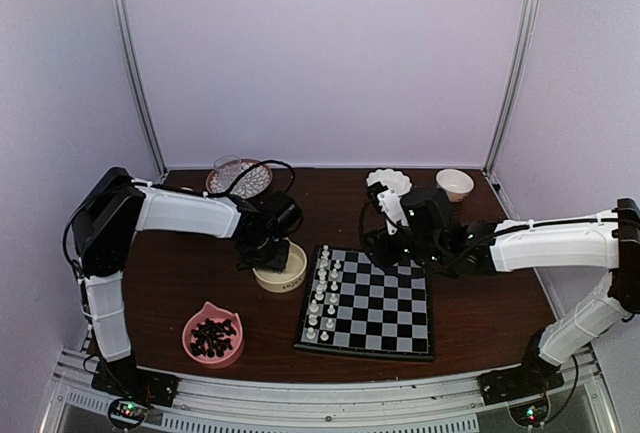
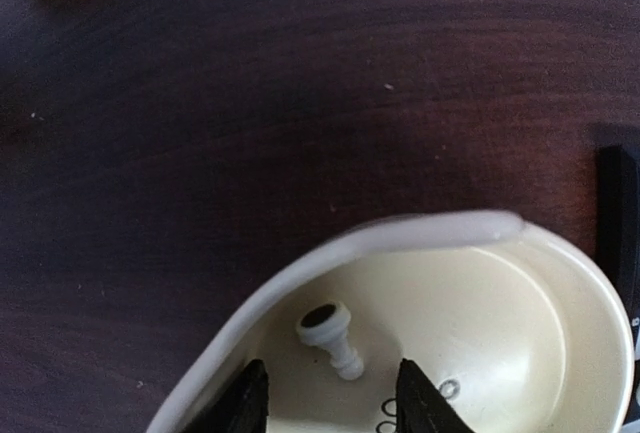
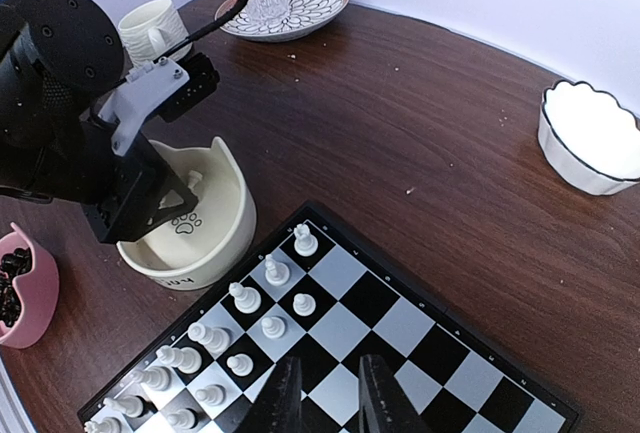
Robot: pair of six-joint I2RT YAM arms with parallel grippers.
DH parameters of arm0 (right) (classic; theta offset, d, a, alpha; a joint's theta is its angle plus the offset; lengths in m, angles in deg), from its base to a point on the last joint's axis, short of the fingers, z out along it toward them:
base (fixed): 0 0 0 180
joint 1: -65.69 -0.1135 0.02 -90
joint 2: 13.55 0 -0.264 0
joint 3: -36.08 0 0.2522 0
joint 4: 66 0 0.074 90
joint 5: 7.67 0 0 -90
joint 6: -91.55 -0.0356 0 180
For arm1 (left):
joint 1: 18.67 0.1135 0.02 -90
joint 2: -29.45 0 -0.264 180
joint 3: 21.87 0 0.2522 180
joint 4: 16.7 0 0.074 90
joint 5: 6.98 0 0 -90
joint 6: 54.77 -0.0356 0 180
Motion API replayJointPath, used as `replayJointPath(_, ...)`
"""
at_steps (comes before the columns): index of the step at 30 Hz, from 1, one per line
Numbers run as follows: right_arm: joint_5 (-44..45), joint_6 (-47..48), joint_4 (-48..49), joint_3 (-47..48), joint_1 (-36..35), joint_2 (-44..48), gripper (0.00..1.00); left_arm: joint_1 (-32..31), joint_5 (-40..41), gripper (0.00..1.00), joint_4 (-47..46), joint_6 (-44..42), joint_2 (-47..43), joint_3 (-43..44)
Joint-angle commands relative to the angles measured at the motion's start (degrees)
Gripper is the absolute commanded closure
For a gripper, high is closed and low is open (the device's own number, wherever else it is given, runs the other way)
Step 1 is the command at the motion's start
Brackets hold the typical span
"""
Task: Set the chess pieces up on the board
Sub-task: Pick up the pawn from the storage box.
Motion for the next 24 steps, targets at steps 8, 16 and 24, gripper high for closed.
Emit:
replayJointPath(8, -0.7, 0.1, 0.3, 1.3, -0.1, -0.2, 0.77, 0.1, 2.2, 0.61, -1.5, -0.9, 5.1, 4.3)
replayJointPath(16, -0.9, -0.1, 0.3, 1.2, -0.1, 0.1, 0.77, 0.1, 3.0, 0.77, -2.0, -2.2, 5.8, 4.4)
replayJointPath(24, -0.9, -0.1, 0.3, 1.0, -0.1, 0.5, 0.77, 0.1, 2.7, 0.88, -1.0, -3.6, 4.9, 4.8)
